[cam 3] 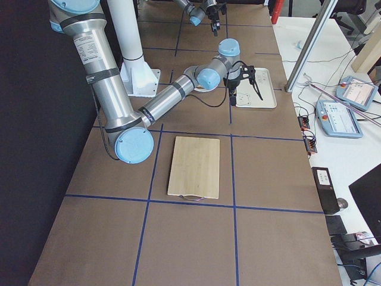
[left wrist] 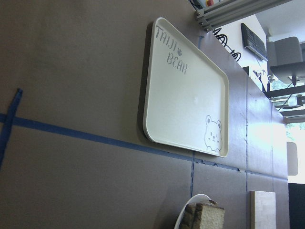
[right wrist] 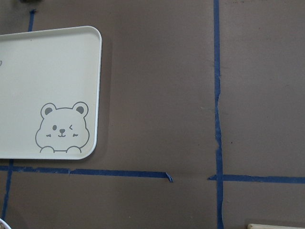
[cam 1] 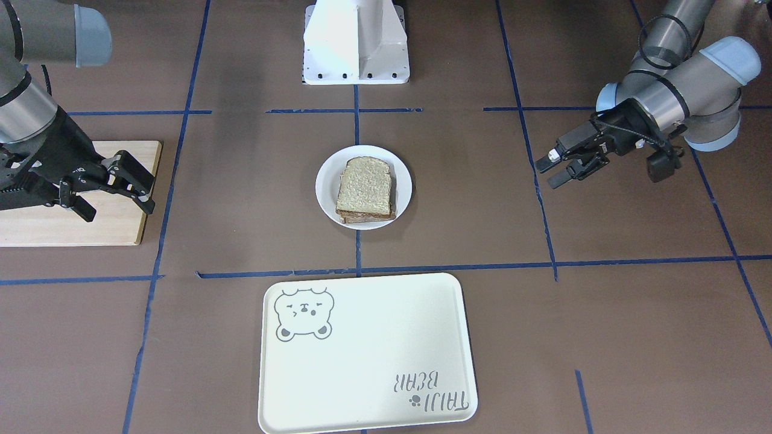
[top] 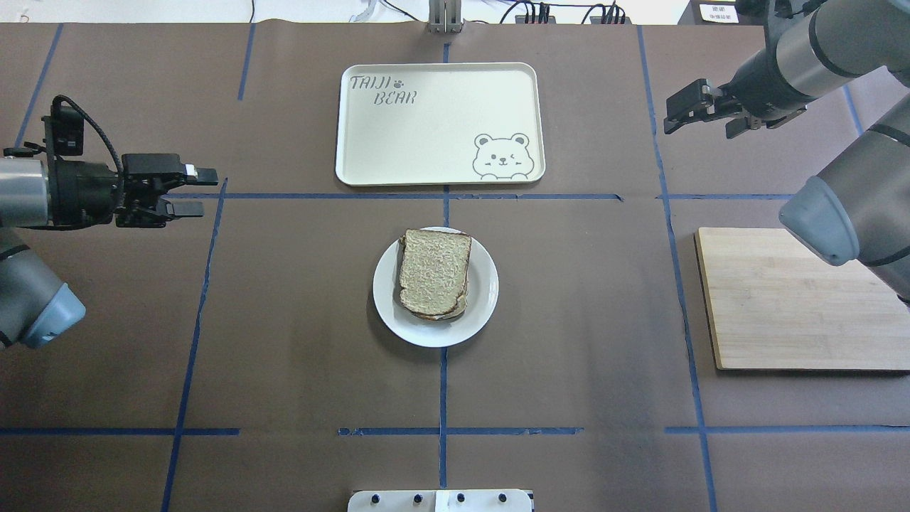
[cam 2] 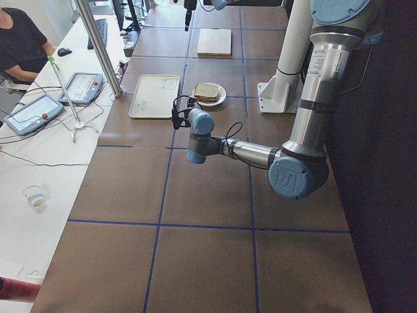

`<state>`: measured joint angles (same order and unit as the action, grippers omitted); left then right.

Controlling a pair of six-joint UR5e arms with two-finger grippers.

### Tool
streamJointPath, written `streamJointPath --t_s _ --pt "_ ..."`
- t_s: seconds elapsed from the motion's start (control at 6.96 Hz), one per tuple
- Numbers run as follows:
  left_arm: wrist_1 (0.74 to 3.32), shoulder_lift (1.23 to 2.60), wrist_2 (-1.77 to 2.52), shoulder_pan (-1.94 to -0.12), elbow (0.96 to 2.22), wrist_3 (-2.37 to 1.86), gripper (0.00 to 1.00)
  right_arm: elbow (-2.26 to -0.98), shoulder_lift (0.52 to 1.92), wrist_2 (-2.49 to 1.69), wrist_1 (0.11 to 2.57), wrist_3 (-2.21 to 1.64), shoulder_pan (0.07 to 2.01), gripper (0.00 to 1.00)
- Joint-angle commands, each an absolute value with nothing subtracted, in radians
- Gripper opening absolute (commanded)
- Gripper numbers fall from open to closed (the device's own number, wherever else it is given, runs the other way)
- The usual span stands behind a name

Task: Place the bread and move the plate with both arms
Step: 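Move the left gripper toward the plate rim nearest it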

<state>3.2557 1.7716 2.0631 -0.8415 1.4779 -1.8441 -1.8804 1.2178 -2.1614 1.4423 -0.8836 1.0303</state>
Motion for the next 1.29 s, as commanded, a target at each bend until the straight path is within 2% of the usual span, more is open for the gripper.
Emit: streamJointPath --t_s 0.0,0.29,0.57,0.86,1.15 --pt "3.278 1.819 1.83 -0.673 1.47 -1.871 1.0 -1.879 1.232 -2.164 1.443 -0.884 1.034 1.0" --pt "3.254 1.874 1.796 -0.576 1.422 -1.867 0.97 -1.876 1.246 -2.21 1.445 -0.882 1.054 1.0" --pt "3.244 1.96 1.796 -0.558 1.324 -1.859 0.88 -1.873 1.252 -2.21 1.445 -0.882 1.054 1.0" --pt "3.179 1.988 1.795 -0.535 1.322 -1.862 0.75 -1.871 1.255 -2.21 1.445 -0.882 1.054 1.0" --pt "3.174 1.987 1.793 -0.523 1.319 -1.862 0.71 -1.87 1.253 -2.207 1.443 -0.882 1.052 1.0"
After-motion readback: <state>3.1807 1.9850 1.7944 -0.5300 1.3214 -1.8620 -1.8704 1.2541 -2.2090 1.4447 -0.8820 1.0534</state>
